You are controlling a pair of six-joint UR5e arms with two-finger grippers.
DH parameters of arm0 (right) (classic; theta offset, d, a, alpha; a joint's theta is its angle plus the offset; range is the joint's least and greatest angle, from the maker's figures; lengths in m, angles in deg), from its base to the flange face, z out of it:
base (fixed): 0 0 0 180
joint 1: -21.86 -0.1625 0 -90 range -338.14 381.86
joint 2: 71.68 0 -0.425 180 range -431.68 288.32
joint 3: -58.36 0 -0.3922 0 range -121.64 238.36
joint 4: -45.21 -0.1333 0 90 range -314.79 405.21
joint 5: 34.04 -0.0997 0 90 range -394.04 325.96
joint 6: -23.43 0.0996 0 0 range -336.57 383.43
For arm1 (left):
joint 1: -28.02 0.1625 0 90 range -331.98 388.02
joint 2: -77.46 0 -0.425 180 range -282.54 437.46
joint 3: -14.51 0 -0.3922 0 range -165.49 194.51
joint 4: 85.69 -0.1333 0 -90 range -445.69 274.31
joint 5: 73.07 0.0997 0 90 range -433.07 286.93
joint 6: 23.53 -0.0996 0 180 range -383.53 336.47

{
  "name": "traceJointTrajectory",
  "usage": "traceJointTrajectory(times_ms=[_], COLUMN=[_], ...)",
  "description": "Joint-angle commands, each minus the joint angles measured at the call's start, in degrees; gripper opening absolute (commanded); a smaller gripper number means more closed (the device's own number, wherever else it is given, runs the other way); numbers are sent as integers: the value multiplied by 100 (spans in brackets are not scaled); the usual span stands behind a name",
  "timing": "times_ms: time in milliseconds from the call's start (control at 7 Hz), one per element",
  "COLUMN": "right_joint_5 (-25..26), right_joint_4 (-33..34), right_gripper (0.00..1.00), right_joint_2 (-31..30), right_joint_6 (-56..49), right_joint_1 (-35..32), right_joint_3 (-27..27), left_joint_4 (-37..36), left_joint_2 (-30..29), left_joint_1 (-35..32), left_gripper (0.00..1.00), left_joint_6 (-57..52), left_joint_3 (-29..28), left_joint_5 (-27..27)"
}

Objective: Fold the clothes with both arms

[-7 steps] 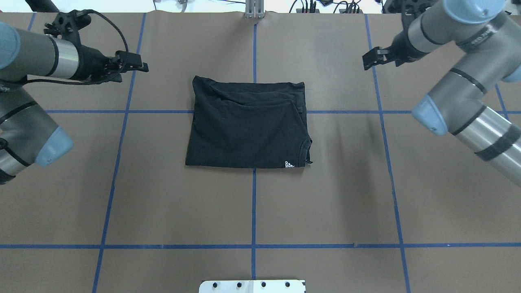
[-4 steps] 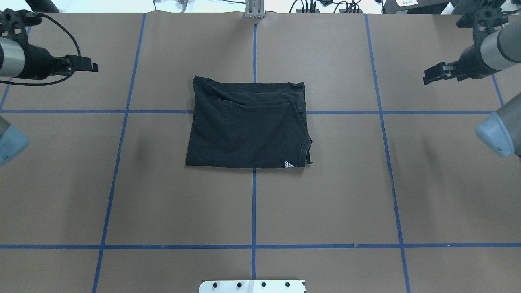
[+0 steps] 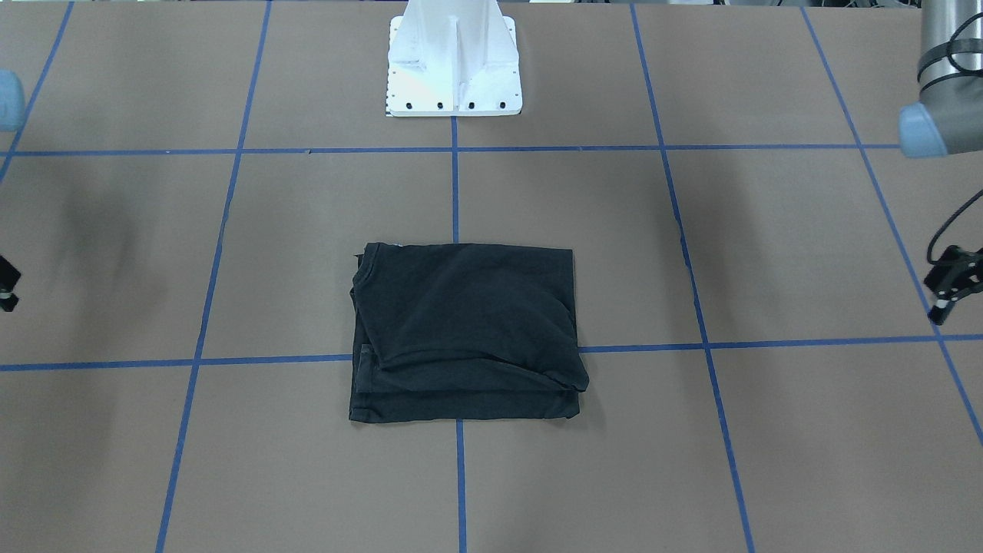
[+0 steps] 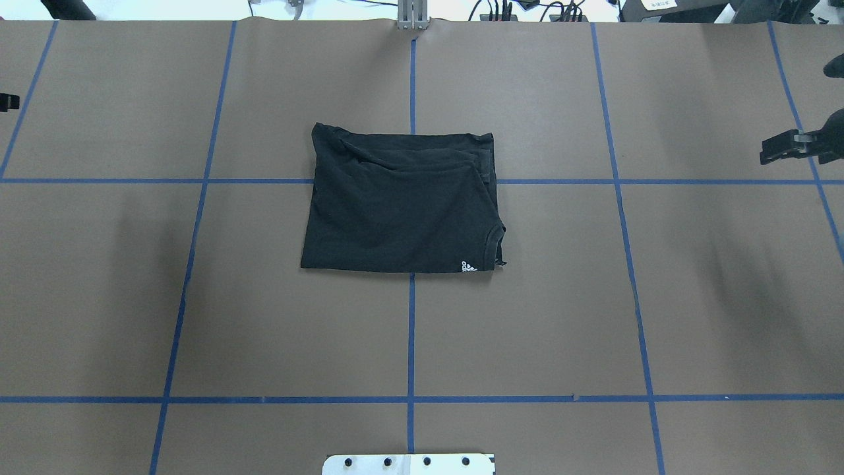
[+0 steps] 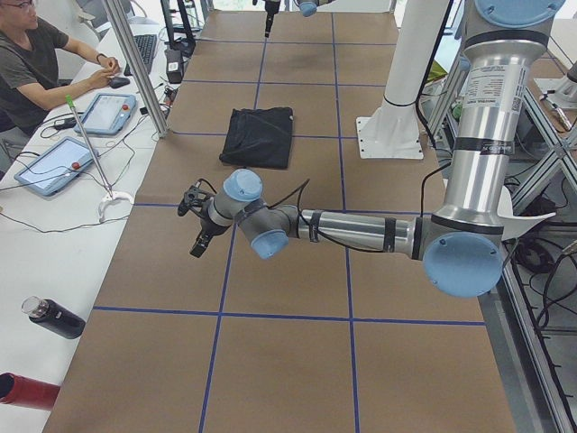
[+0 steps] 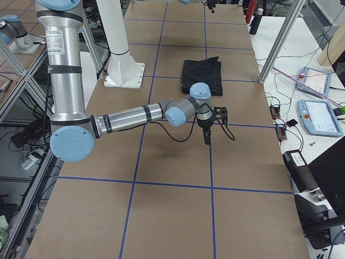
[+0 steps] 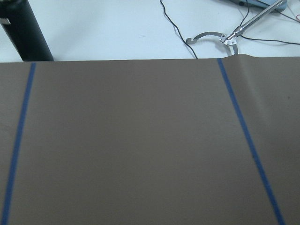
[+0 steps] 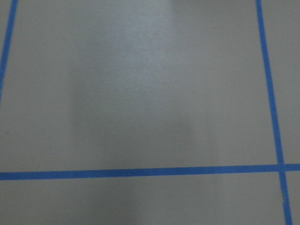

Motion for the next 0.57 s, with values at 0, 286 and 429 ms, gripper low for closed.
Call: traceJointTrajectory(times_ms=[0,286,429], right_joint_5=[-64,-728,-811], right_joint_4=[5,75,93], right_gripper=[100,100,100], right_joint_2=[-142,-177,-195], right_joint_6=[-469,-2109,-2621], right_joint_1=[-585,-1235,-1517], right_joint_3=[496,1038,1268], left_joint_4=[15,-107,-491], left_joint_2=[271,288,289], left_joint_1=[-183,-183,-218], left_gripper=[100,100,100], left_joint_6=[-787,-805,-848], left_joint_3=[-104,-324,-307], left_joint_5=[44,1,-269])
